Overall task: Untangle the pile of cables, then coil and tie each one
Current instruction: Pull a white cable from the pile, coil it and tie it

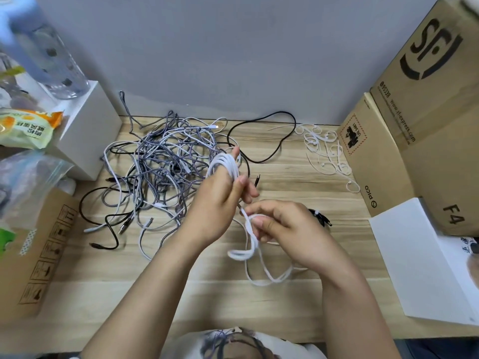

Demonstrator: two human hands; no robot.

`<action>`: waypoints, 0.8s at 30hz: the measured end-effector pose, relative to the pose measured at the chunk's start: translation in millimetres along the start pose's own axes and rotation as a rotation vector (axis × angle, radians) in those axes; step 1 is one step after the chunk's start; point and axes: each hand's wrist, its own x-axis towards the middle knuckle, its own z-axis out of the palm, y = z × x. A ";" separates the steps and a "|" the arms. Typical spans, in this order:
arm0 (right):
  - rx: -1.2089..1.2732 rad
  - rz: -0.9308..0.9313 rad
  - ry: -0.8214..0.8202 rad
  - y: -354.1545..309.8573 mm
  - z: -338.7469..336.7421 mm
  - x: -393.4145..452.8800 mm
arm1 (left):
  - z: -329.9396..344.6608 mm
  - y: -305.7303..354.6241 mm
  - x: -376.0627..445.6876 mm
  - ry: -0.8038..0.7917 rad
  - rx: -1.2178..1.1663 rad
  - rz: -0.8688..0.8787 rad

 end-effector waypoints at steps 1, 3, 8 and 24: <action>0.080 0.015 0.023 1.2 -1.6 0.2 | -2.3 -2.7 -0.3 -0.050 0.120 -0.017; 0.172 0.029 0.091 3.4 -6.2 0.7 | -6.4 -3.4 -1.0 -0.187 0.217 -0.071; 0.294 0.045 0.298 3.8 -15.7 -0.7 | -11.7 1.2 -3.5 -0.446 -0.047 -0.136; 0.029 -0.081 0.153 6.6 5.2 3.1 | -12.2 -9.9 -1.9 -0.205 0.157 -0.018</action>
